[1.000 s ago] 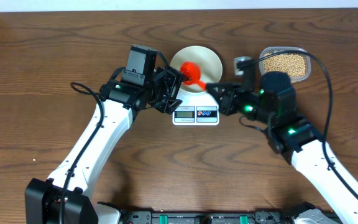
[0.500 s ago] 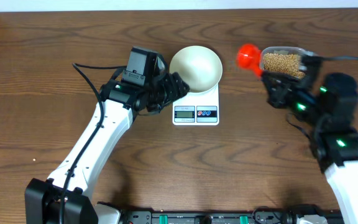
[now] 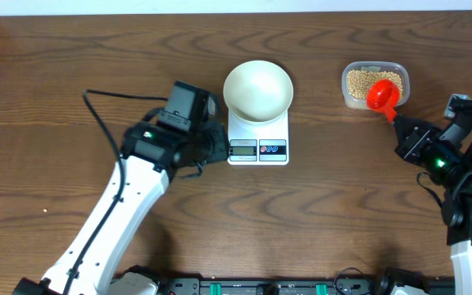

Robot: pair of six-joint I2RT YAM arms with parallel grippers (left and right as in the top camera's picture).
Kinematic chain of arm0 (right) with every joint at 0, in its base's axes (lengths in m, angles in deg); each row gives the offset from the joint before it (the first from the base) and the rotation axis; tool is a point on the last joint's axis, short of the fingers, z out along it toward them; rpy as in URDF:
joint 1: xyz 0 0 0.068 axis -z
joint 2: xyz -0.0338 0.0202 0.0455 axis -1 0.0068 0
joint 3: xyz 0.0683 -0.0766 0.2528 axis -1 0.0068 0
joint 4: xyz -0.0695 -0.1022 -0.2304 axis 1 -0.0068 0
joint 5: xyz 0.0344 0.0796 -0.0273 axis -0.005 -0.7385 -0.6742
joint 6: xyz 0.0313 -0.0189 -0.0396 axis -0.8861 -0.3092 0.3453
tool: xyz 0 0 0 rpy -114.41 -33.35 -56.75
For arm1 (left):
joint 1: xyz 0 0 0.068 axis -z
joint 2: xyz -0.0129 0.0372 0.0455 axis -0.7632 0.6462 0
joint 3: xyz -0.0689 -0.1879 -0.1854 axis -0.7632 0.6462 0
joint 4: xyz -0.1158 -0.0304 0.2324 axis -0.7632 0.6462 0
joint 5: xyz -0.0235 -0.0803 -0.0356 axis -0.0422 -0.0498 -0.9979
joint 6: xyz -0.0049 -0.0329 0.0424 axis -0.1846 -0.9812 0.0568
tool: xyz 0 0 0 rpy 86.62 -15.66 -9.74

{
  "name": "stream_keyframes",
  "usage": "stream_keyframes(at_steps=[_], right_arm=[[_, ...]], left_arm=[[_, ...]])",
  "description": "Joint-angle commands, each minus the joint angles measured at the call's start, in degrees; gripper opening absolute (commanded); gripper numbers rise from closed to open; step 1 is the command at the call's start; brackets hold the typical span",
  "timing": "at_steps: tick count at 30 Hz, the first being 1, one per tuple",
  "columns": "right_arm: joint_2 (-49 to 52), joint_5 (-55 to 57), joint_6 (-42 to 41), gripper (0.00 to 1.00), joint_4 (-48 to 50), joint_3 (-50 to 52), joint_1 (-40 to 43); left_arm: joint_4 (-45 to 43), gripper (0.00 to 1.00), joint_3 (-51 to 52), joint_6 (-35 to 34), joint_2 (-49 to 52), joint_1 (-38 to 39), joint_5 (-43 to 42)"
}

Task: Scoop item into bowl and weigh 50g on scale

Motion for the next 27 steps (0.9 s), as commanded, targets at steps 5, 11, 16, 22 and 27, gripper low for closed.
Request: stream_keyframes(at_steps=[5,11,16,22,27], right_arm=[[3.1,-2.23,1.92,0.01,-0.72,-0.85,3.41],[6.36,-2.21,1.92,0.01,-0.15,-0.85,3.41],[7.06,-2.16,1.92,0.01,-0.02,-0.85,3.41],[7.04,-1.55,1.92,0.01,-0.04,-0.85,3.41],[7.04,-1.55,2.19,0.01,-0.07,-0.85,3.41]], left_arm=[[-9.16,0.07,9.07,-3.74,1.66,4.31,1.64],[-28.0,0.07,18.8,-9.92,2.8,5.99,1.64],[-37.64,0.07,21.97,-14.58,5.64,9.27,4.31],[-42.73,0.07,21.97,-19.23,11.26,12.63,5.9],[-46.64,0.07,21.97,-21.38,14.43,13.11,6.14]])
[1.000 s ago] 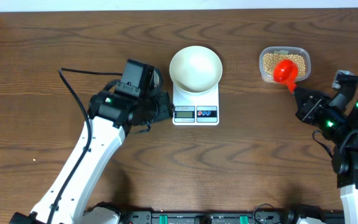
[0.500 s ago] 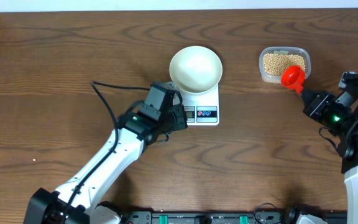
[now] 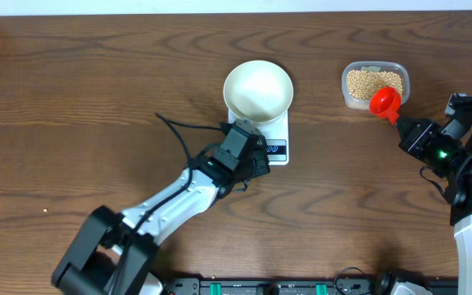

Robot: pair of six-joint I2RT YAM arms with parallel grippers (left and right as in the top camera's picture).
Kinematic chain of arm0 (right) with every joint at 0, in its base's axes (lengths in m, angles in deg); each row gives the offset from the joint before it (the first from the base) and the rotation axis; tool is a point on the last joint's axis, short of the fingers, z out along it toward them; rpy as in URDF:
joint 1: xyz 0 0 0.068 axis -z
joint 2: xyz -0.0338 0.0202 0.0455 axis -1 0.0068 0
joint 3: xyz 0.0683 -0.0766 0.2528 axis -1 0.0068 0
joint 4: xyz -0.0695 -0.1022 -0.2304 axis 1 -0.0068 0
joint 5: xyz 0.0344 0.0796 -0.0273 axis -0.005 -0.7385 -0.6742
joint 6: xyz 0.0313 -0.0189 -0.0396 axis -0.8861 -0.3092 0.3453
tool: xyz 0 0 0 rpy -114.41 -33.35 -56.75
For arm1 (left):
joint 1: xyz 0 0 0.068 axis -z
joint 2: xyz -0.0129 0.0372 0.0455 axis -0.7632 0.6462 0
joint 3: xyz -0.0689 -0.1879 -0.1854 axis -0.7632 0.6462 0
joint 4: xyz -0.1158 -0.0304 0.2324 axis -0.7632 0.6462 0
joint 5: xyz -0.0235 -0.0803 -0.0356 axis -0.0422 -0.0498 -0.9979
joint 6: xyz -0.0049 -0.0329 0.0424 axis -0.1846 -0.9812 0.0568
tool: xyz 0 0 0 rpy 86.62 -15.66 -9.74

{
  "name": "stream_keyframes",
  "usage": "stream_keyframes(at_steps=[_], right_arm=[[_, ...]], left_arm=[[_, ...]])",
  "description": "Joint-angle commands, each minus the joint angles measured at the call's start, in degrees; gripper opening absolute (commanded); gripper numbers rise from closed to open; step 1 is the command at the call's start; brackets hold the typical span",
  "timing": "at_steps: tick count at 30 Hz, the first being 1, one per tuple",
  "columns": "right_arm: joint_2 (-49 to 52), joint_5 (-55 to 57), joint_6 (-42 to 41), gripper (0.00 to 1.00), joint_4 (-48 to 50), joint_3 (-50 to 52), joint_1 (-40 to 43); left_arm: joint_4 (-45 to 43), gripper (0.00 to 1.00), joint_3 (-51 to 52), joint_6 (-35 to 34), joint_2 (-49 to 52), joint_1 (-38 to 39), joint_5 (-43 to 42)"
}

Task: Scoop item into bowl and weigh 50g on scale

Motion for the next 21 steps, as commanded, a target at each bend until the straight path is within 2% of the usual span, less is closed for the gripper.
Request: stream_keyframes(at_steps=[1,9,15,21], right_arm=[[-0.13,-0.2,1.25,0.01,0.07,-0.83,0.31],[-0.13,0.0,1.88,0.01,-0.11,-0.83,0.31],[-0.13,0.0,1.86,0.01,-0.09,-0.83,0.28],[-0.13,0.0,1.86,0.01,-0.09,-0.83,0.28]], left_arm=[[-2.6,0.07,0.28,-2.56,1.77,0.04,2.16],[-4.44,0.07,0.28,-1.05,2.84,0.04,9.46],[-6.69,0.08,0.28,4.52,2.84,0.33,9.68],[-6.51,0.07,0.31,5.07,2.89,0.42,9.7]])
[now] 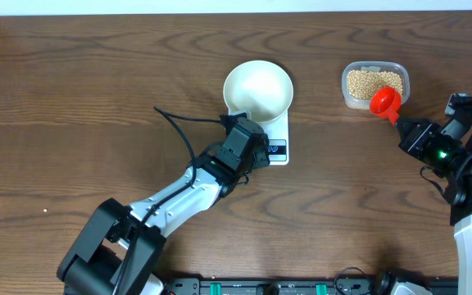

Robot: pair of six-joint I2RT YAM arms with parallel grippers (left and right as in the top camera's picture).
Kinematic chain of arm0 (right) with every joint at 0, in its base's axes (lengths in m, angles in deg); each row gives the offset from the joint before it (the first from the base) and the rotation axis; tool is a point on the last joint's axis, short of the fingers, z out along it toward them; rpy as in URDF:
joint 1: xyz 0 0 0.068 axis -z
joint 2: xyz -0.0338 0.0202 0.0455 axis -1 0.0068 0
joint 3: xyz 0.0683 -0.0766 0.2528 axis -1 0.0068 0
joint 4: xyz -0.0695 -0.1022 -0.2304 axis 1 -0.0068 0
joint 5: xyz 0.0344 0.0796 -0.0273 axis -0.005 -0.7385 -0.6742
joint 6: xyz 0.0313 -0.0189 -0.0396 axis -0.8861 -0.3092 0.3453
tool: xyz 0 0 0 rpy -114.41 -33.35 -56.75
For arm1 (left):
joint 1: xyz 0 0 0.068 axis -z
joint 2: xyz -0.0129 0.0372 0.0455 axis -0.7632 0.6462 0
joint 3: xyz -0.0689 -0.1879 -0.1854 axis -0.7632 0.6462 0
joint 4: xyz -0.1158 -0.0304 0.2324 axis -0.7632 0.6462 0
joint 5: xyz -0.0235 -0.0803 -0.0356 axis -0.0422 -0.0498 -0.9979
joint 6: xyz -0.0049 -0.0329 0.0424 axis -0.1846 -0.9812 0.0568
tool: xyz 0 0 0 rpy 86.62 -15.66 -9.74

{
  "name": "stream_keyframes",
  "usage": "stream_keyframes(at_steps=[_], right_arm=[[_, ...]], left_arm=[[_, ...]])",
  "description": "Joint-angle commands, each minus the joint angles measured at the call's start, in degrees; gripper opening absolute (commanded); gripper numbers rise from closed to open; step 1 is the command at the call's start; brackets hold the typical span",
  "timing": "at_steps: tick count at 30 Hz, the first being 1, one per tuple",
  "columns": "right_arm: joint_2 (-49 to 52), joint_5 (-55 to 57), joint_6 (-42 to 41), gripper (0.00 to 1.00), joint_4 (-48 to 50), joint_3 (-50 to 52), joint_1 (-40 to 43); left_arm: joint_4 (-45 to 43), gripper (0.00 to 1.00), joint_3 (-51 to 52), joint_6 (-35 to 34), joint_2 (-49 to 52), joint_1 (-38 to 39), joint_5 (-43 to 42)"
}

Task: Scoop item into bowl and weigh 50g on scale

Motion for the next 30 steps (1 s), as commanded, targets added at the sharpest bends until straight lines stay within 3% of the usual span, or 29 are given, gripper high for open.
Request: stream_keyframes(at_steps=[1,30], right_arm=[[-0.13,-0.15,1.22,0.01,0.0,-0.83,0.28],[-0.13,-0.15,1.22,0.01,-0.02,-0.83,0.28]], left_arm=[[-0.02,0.07,0.28,1.81,0.85,0.24,1.18],[-5.07,0.07,0.28,2.45,5.46,0.66,2.23]])
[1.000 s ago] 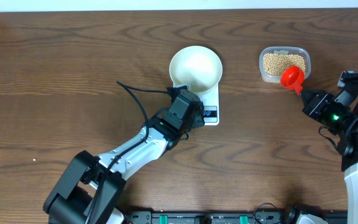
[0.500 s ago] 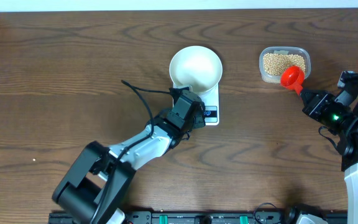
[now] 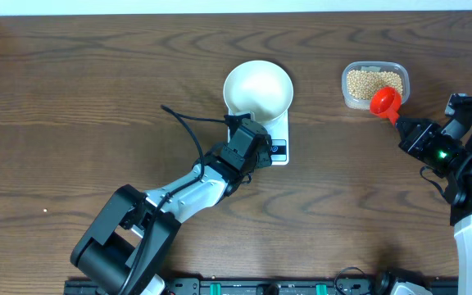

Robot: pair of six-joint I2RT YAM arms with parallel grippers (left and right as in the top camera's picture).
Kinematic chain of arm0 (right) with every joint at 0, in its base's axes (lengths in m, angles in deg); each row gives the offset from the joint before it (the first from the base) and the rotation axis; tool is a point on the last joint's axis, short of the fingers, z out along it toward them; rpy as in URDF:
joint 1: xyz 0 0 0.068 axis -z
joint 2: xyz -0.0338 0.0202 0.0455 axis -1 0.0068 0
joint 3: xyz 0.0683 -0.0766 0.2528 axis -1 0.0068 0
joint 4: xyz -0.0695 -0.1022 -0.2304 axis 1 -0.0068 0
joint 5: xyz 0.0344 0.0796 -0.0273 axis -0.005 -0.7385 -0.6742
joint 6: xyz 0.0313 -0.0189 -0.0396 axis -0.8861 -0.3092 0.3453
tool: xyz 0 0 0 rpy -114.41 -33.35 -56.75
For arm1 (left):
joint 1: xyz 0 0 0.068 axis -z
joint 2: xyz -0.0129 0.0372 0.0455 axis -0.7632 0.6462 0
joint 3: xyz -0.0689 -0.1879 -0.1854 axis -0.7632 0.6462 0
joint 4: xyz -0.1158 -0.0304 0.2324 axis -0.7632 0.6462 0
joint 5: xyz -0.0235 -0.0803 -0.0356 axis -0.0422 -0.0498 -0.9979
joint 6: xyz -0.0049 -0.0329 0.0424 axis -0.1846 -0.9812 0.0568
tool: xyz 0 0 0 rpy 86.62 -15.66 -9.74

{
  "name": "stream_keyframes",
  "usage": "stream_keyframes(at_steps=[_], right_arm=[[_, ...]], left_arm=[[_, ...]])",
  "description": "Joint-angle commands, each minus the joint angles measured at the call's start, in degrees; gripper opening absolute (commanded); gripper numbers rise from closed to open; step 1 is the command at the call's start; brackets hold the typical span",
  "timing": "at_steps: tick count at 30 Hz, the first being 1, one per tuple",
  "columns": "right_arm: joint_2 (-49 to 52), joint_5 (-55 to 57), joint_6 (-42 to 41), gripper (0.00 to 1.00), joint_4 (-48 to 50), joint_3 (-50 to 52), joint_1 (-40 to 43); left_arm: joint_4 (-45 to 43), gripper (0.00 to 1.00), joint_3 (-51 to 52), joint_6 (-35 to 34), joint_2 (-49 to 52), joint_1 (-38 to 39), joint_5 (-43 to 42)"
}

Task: Scoop item into bowl and weigh 50g on scale

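A cream bowl [image 3: 257, 88] sits empty on the white scale [image 3: 278, 141] at the table's middle. My left gripper [image 3: 248, 139] reaches over the scale's front panel, covering the display; its fingers are hidden under the wrist. At the right, a clear tub of tan grains [image 3: 373, 82] stands on the table. A red scoop [image 3: 385, 102] hangs over the tub's near right corner, and my right gripper [image 3: 406, 128] is shut on its handle.
Black cable loops off the left arm [image 3: 183, 131] over the table left of the scale. The table's far edge meets a white wall [image 3: 236, 6]. The right arm's body fills the right margin.
My left wrist has edged slightly right and farther over the scale's panel. The right gripper and scoop have stayed where they were.
At first my left gripper sat left of the scale, with the display showing. Then the arm stretched in from below, its gripper over the scale's front panel, and it has stayed there. My right gripper held the red scoop over the grain tub throughout, shifting only slightly.
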Motion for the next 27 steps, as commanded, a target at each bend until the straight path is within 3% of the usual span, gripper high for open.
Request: stream_keyframes(at_steps=[1,27], right_arm=[[-0.13,-0.15,1.2,0.01,-0.02,-0.83,0.28],[-0.13,-0.15,1.2,0.01,-0.02,-0.83,0.28]], left_arm=[[-0.15,0.07,0.28,0.96,0.66,0.44,1.07],[-3.61,0.07,0.26,0.24,3.93,1.38,1.11]])
